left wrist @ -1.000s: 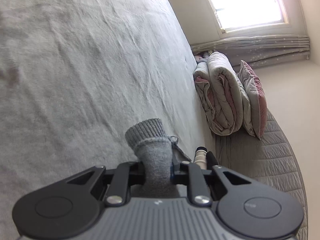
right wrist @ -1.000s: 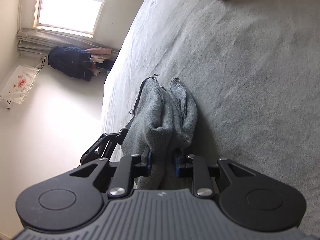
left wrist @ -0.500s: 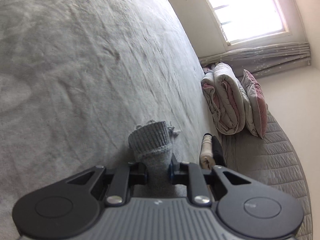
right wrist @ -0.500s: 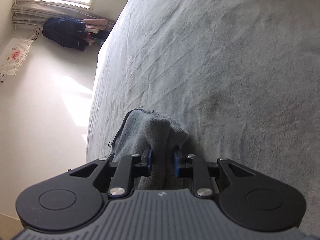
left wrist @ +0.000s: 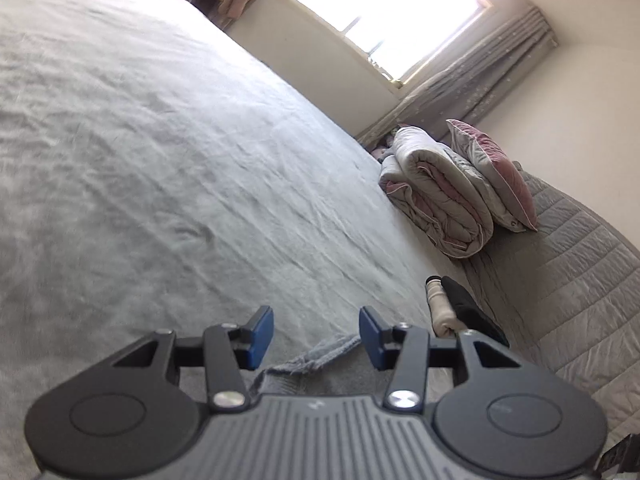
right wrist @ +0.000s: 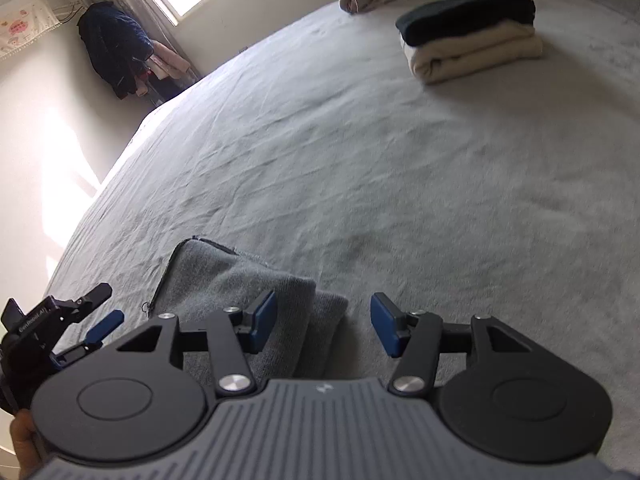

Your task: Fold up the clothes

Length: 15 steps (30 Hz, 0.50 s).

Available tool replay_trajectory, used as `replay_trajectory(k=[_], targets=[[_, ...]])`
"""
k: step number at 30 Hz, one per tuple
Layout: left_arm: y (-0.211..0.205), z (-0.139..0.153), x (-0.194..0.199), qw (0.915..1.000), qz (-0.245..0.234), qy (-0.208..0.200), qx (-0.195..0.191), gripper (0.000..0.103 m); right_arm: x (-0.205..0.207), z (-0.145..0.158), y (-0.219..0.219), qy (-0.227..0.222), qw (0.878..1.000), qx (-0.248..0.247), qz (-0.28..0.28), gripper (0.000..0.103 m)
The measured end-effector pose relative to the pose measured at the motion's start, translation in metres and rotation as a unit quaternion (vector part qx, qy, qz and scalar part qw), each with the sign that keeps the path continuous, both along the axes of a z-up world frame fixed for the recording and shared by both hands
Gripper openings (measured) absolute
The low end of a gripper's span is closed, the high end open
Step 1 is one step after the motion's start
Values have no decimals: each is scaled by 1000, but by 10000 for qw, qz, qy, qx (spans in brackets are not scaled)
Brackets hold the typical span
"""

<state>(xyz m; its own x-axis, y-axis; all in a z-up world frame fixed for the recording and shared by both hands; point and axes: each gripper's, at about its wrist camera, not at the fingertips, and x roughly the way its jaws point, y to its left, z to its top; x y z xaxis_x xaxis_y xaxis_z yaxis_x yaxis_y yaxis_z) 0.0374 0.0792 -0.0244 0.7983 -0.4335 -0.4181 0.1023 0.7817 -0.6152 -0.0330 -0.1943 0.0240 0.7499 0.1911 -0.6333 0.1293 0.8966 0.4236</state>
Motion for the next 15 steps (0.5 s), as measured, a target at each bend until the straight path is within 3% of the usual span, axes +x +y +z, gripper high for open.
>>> replay_trajectory(k=[3, 6, 10, 15], targets=[[-29, 10, 8, 9949, -597, -549, 596, 47, -8, 6, 18, -635, 9958, -661, 67, 56], [-52, 12, 16, 9831, -1273, -885, 971, 27, -13, 4, 40, -1074, 9870, -1162, 290, 52], [-81, 1, 36, 9687, -1897, -724, 1425, 12, -9, -7, 66, -1370, 9713, -1830, 658, 51], [-101, -29, 53, 9584, -2060, -296, 1954, 8, 4, -31, 67, -1121, 9684, -2086, 786, 48]])
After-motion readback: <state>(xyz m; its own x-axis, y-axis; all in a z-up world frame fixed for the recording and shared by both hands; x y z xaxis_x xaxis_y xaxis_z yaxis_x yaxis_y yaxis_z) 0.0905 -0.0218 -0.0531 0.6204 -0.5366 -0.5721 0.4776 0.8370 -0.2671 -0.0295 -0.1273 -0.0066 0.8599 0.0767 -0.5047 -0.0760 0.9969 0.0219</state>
